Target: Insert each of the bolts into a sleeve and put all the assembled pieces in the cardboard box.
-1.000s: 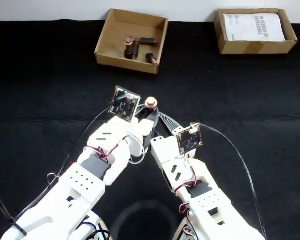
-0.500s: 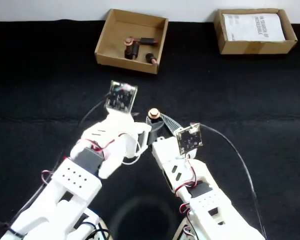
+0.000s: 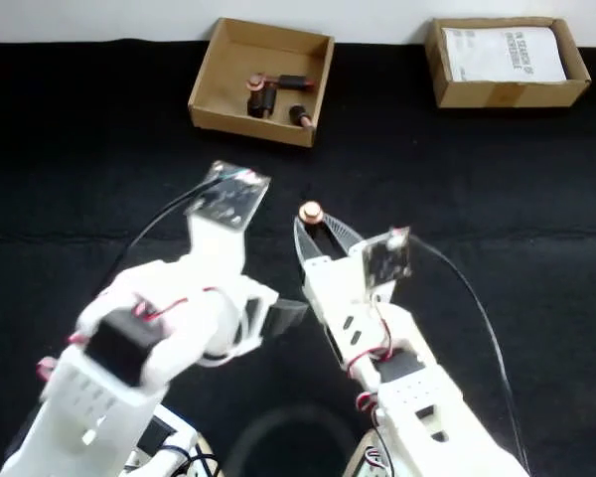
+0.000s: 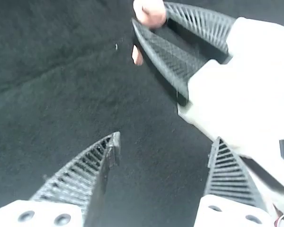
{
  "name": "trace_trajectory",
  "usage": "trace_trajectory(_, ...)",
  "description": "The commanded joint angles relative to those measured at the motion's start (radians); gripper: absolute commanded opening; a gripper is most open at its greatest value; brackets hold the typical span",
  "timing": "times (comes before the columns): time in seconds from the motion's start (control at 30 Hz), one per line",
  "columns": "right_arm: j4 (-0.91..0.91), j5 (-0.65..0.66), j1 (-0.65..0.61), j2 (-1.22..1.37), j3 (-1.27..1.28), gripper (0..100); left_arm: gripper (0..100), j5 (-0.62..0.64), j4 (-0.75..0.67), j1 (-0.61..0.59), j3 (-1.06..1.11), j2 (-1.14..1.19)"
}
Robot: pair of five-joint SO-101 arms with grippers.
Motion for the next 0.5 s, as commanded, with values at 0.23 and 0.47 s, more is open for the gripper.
trace_trajectory(0.23,0.575,-0.296,0.013,-0.019,-0.538,0.6,30,0.000,0.063,-0.232,0.082,-0.371)
trace_trajectory(0.47,0.763,-0.293,0.012,0.168,-0.848,0.6,30,0.000,-0.061,-0.499,0.361,-0.513)
